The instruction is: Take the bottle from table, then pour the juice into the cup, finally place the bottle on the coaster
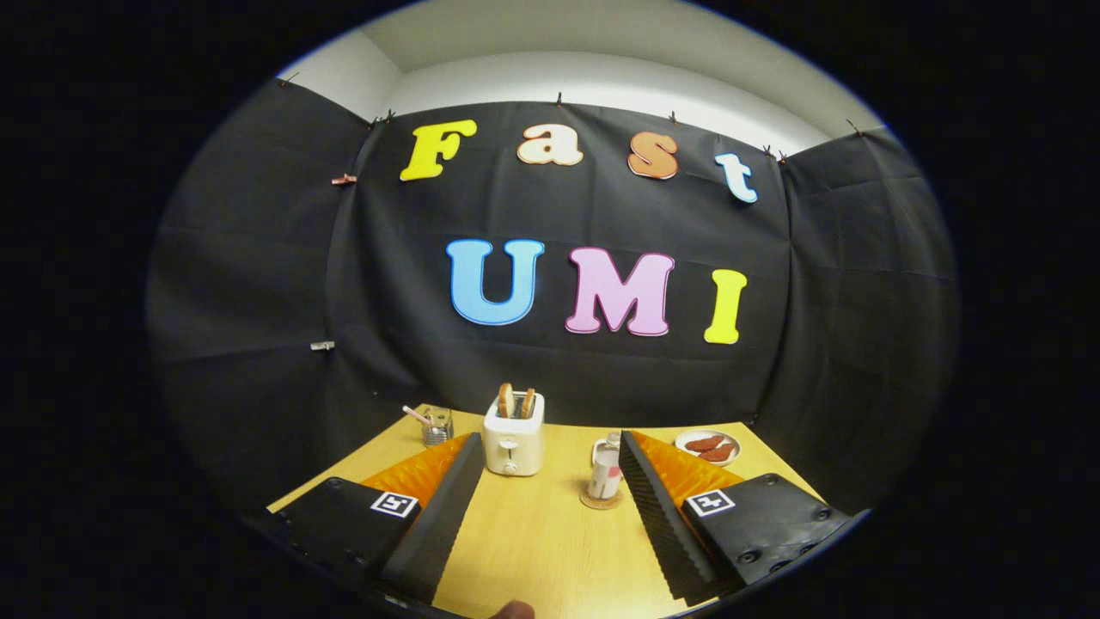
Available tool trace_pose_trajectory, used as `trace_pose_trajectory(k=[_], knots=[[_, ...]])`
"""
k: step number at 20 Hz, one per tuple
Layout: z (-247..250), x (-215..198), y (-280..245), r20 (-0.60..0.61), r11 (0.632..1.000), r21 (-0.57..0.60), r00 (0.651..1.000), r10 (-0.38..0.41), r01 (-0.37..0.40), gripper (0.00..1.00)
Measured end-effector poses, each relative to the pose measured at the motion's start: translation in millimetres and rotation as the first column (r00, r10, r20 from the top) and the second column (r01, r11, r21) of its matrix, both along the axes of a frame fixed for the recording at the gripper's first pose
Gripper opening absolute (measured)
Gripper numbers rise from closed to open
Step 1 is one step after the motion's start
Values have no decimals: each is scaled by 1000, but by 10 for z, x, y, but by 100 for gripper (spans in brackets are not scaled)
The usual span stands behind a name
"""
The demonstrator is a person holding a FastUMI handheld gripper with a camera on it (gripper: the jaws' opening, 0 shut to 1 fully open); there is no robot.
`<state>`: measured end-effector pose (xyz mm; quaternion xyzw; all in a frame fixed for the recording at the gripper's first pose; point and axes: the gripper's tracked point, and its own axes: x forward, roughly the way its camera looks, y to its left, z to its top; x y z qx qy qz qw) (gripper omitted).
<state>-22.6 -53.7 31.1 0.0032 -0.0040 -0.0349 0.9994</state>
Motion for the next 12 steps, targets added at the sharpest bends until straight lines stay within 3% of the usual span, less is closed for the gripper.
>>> trace_pose_trajectory(k=[12], knots=[[-48, 239, -346, -14, 992, 20, 992, -123, 123, 97]])
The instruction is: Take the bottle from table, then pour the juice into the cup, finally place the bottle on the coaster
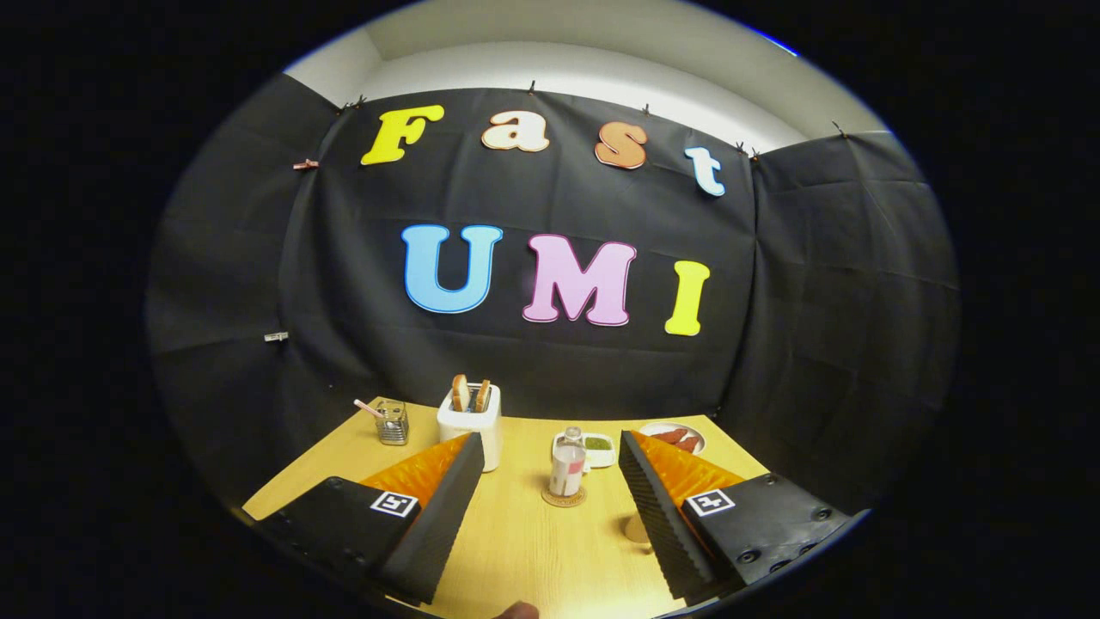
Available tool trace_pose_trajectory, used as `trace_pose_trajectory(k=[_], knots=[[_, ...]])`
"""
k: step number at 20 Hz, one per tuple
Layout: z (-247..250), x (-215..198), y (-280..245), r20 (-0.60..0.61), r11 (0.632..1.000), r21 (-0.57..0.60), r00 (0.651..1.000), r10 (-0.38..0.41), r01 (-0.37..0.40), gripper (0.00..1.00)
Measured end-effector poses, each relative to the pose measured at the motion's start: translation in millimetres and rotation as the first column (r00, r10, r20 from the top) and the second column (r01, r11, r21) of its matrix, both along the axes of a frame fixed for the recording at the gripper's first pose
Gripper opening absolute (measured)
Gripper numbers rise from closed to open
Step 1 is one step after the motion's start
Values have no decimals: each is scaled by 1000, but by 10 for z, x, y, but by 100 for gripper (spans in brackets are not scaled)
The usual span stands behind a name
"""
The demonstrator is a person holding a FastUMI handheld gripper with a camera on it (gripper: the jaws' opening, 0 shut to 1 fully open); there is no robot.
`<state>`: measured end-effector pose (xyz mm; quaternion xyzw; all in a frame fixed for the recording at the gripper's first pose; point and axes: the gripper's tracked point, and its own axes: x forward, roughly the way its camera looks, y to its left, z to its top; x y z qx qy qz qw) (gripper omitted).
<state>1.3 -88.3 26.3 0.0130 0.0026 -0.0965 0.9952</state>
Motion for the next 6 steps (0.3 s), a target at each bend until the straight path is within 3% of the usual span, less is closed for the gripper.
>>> trace_pose_trajectory(k=[6], knots=[[115, 24, -262, 27, 998, 28, 998, -60, 60, 97]])
